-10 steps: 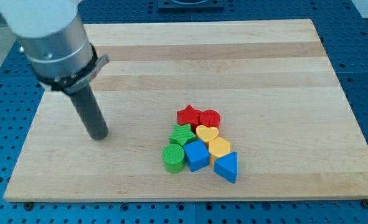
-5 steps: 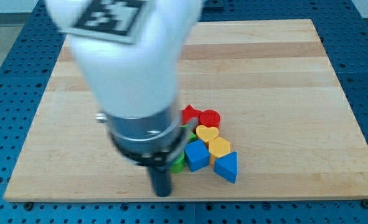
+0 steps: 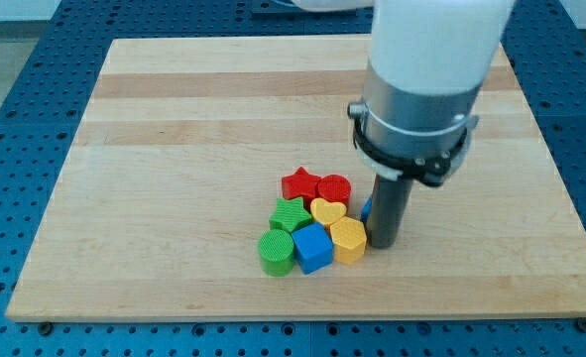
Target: Separate the triangle from the group of blocks
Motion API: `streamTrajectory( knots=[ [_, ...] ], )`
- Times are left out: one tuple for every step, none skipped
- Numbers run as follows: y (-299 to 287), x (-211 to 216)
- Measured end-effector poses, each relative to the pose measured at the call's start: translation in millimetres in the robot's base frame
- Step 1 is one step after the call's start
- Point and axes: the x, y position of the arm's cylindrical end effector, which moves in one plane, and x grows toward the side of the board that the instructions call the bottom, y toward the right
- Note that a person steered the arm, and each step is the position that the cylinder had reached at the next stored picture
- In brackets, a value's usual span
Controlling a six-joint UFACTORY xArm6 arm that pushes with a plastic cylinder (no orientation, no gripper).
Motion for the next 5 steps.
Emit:
streamTrajectory(
  knots=[
    [-0.1, -35.2],
    [-0.1, -63.8],
    [2.2, -96.2],
    [2.2, -133.8],
    [7.1, -147.1]
  ],
)
